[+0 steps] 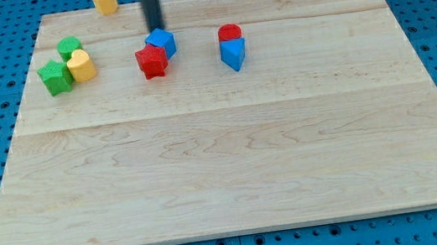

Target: Push the red star closer to a group of the blocks

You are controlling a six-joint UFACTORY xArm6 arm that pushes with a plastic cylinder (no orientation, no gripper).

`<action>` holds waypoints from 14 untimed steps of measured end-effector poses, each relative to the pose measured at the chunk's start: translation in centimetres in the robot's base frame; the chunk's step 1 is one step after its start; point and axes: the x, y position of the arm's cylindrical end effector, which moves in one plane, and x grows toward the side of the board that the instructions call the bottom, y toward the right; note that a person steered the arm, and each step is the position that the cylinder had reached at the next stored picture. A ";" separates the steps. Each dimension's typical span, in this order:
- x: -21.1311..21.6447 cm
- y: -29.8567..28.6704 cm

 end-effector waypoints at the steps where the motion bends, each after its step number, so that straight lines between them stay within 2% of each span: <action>1: 1.4 -2.4; 3: 2.1 9.1; 4: -0.8 4.7; 5: 0.5 -1.5; 6: 5.5 -1.5; 7: 6.0 -0.6; 8: 6.3 7.0; 9: 6.8 6.0; 10: 9.2 2.5; 11: 11.4 7.0; 12: 11.4 9.3; 14: 11.4 9.7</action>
